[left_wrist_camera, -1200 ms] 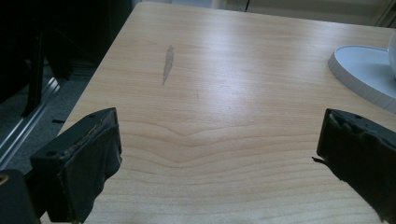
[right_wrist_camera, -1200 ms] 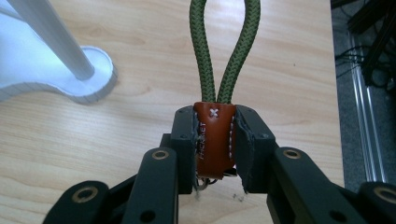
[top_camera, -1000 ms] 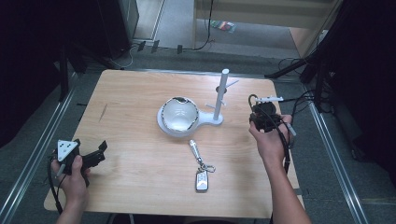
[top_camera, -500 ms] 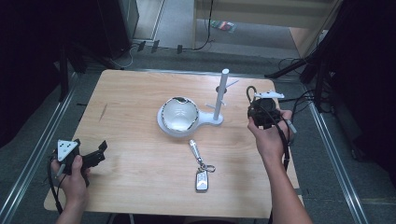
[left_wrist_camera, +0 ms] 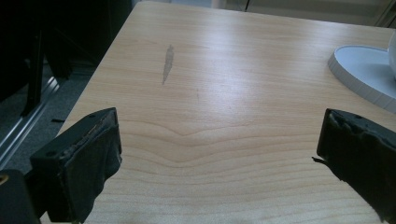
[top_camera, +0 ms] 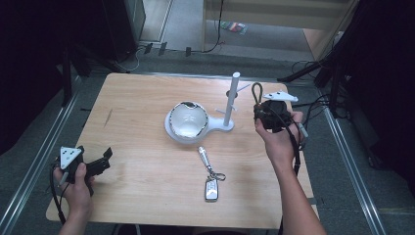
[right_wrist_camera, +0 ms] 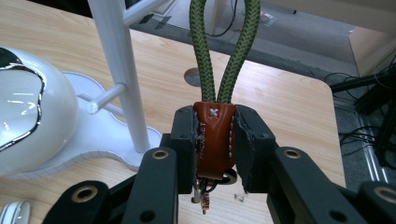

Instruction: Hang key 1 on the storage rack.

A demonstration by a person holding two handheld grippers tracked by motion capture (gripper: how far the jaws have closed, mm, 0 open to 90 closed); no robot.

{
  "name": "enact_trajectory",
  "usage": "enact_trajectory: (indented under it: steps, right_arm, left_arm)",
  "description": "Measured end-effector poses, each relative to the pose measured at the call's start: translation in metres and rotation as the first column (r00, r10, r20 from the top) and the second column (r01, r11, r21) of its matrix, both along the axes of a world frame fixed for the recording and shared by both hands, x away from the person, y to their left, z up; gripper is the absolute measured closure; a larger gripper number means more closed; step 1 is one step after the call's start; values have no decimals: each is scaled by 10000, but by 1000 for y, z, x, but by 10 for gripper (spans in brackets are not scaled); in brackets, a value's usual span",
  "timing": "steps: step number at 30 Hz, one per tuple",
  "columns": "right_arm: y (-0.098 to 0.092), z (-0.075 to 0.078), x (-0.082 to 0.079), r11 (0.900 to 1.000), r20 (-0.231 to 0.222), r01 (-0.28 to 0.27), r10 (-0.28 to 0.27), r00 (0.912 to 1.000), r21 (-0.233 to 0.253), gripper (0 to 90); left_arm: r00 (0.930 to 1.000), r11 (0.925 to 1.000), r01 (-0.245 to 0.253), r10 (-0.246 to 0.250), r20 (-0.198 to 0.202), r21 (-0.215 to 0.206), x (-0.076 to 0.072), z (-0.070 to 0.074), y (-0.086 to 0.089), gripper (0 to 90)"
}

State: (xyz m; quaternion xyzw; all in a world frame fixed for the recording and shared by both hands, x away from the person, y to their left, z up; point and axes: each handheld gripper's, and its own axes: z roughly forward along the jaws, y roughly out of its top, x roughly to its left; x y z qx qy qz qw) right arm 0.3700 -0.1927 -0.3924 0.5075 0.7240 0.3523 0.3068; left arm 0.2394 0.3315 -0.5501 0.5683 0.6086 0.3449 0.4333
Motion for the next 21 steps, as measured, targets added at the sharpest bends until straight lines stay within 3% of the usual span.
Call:
enact_trajectory:
  steps: [10, 16, 21]
  right_arm:
    - [3, 0, 7, 9983, 37, -318, 317, 9995, 482, 719]
    - [0, -2, 13, 9922, -42, -498, 506, 9987, 1147, 719]
    - [3, -3, 16, 9905, -80, -635, 650, 9979, 1219, 719]
  left_arm:
    - [10000, 10000, -2, 2, 20, -30, 0, 0, 0, 1]
    - [10000, 10000, 2, -2, 19, -29, 0, 0, 0, 1]
    - [10000, 10000, 2, -2, 8, -31, 0, 0, 0, 1]
